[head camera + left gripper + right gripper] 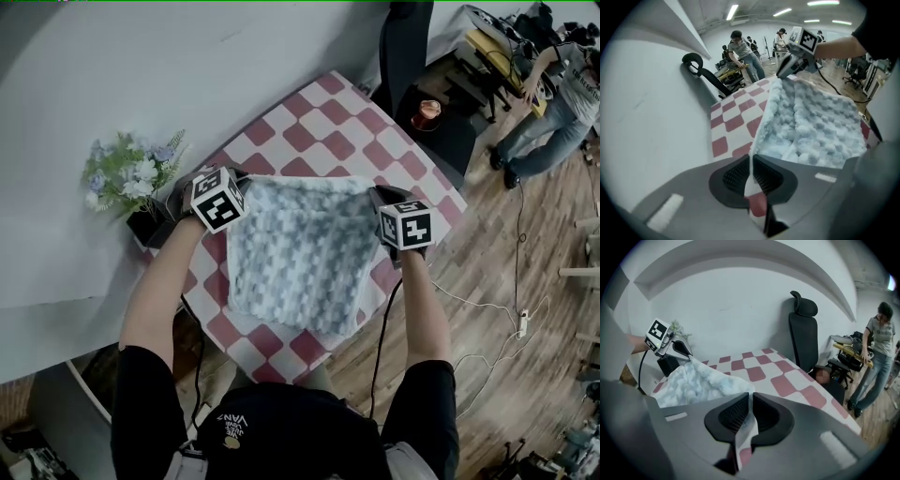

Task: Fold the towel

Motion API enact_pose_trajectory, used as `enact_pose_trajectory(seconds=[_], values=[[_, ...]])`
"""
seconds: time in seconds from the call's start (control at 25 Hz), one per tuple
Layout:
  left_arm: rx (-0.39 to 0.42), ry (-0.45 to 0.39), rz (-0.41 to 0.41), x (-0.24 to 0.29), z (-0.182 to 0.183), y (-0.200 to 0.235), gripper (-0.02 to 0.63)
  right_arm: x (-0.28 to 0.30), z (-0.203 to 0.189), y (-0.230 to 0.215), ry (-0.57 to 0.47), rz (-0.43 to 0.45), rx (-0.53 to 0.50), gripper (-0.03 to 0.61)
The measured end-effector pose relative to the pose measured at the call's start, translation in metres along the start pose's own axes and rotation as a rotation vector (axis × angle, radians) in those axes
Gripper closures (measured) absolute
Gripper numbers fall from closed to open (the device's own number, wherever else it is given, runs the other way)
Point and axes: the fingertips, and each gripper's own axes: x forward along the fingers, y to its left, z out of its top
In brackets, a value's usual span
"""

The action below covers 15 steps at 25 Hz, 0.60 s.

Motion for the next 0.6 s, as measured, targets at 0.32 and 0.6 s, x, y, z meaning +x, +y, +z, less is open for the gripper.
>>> enact_pose_trajectory(seconds=[0.32, 0.6], values=[[0.031, 0.026, 0.133, 0.062, 0.026, 0.056, 0.589, 0.042, 0.022, -0.046, -0.038, -0.127, 0.004, 0.545], [-0.091, 0.005, 0.227, 0.094, 0.028, 0.081, 0.554, 0.069, 0.006, -0.067, -0.045, -0.156, 0.135, 0.468]])
